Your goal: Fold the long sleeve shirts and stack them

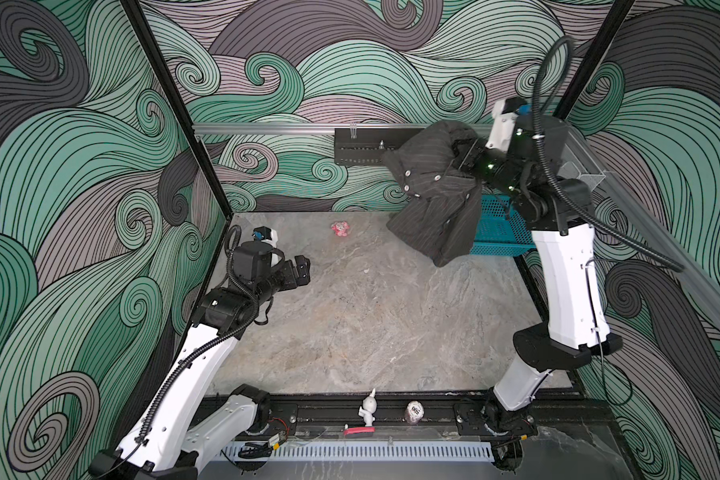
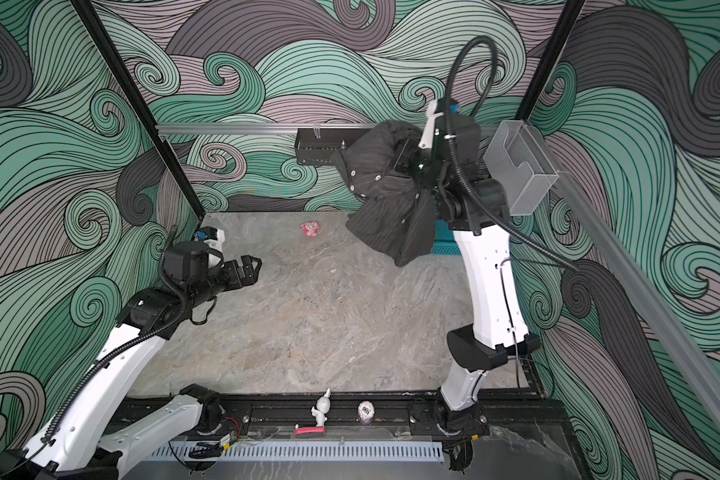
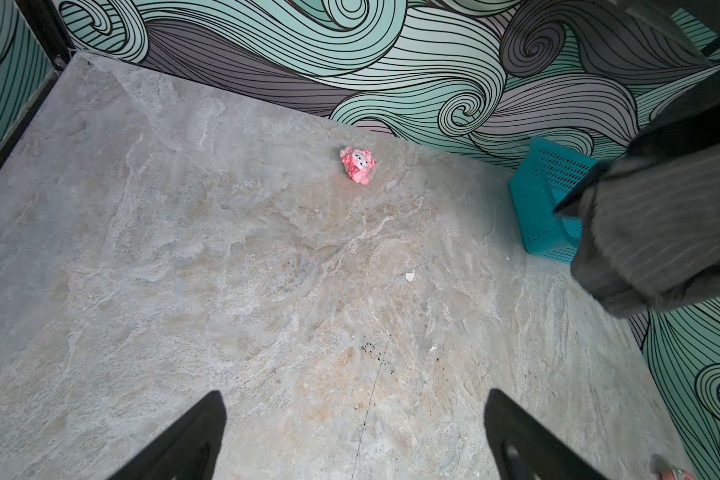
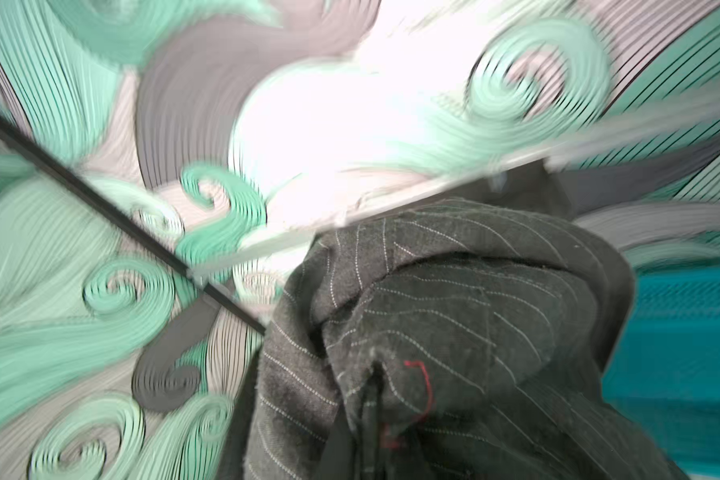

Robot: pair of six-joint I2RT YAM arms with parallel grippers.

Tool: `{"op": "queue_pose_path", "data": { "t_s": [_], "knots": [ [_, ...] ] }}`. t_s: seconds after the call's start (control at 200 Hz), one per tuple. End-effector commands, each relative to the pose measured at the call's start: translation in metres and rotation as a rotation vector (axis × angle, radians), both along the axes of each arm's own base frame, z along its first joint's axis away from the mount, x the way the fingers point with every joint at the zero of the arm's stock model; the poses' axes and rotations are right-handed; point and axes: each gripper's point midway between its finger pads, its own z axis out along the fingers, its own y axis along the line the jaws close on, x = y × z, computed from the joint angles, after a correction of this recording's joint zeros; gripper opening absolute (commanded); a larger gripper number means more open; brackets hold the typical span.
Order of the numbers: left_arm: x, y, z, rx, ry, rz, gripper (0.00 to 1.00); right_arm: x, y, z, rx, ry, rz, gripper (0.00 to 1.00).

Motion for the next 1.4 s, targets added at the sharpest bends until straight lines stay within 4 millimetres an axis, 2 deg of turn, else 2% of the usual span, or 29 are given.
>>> {"op": "queue_pose_path", "data": {
  "t_s": [0.0, 0.08, 0.185, 0.305, 0.355, 0.475, 0.55, 0.615, 0.72, 0.841, 0.921, 0.996, 1.106, 1.301, 1.396],
  "knots": [
    [-0.015, 0.011, -0.002, 0.028, 0.016, 0.034, 0.99, -0.007, 0.052, -0.043, -0.061, 0.091, 0.133, 0.0],
    [-0.021, 0.015, 0.0, 0.037, 0.005, 0.039, 0.99, -0.018, 0.086, -0.075, -0.096, 0.143, 0.204, 0.0],
    [-0.028, 0.02, 0.001, 0.048, -0.003, 0.047, 0.99, -0.034, 0.115, -0.112, -0.104, 0.201, 0.241, 0.0],
    [-0.033, 0.023, 0.0, 0.054, -0.002, 0.051, 0.99, -0.051, 0.129, -0.167, -0.041, 0.272, 0.203, 0.01],
    [-0.035, 0.023, -0.001, 0.053, 0.001, 0.052, 0.99, -0.056, 0.129, -0.198, -0.018, 0.32, 0.172, 0.03],
    [-0.04, 0.021, -0.005, 0.034, 0.015, 0.044, 0.98, -0.068, 0.126, -0.267, -0.02, 0.429, 0.129, 0.26],
    [-0.042, 0.019, -0.01, 0.022, 0.028, 0.037, 0.98, -0.076, 0.116, -0.293, -0.061, 0.473, 0.107, 0.5],
    [-0.045, 0.018, -0.018, 0.017, 0.048, 0.03, 0.99, -0.081, 0.103, -0.299, -0.112, 0.467, 0.089, 0.64],
    [-0.048, 0.015, -0.035, 0.018, 0.097, 0.012, 0.99, -0.089, 0.074, -0.292, -0.241, 0.422, 0.046, 0.79],
    [-0.052, 0.008, -0.061, 0.008, 0.168, -0.025, 0.98, -0.101, 0.046, -0.285, -0.366, 0.379, 0.032, 0.85],
    [-0.056, 0.003, -0.079, -0.005, 0.217, -0.044, 0.98, -0.114, 0.043, -0.287, -0.432, 0.347, 0.103, 0.84],
    [-0.059, 0.001, -0.092, -0.018, 0.249, -0.046, 0.98, -0.134, 0.062, -0.295, -0.521, 0.285, 0.253, 0.81],
    [-0.062, 0.004, -0.096, -0.027, 0.245, -0.027, 0.98, -0.178, 0.109, -0.316, -0.735, 0.135, 0.546, 0.79],
    [-0.073, 0.028, -0.073, -0.016, 0.148, 0.084, 0.99, -0.264, 0.179, -0.366, -1.001, -0.096, 0.993, 0.77],
    [-0.081, 0.041, -0.061, -0.008, 0.094, 0.135, 0.99, -0.285, 0.196, -0.395, -1.059, -0.076, 1.101, 0.76]
  ]
}}
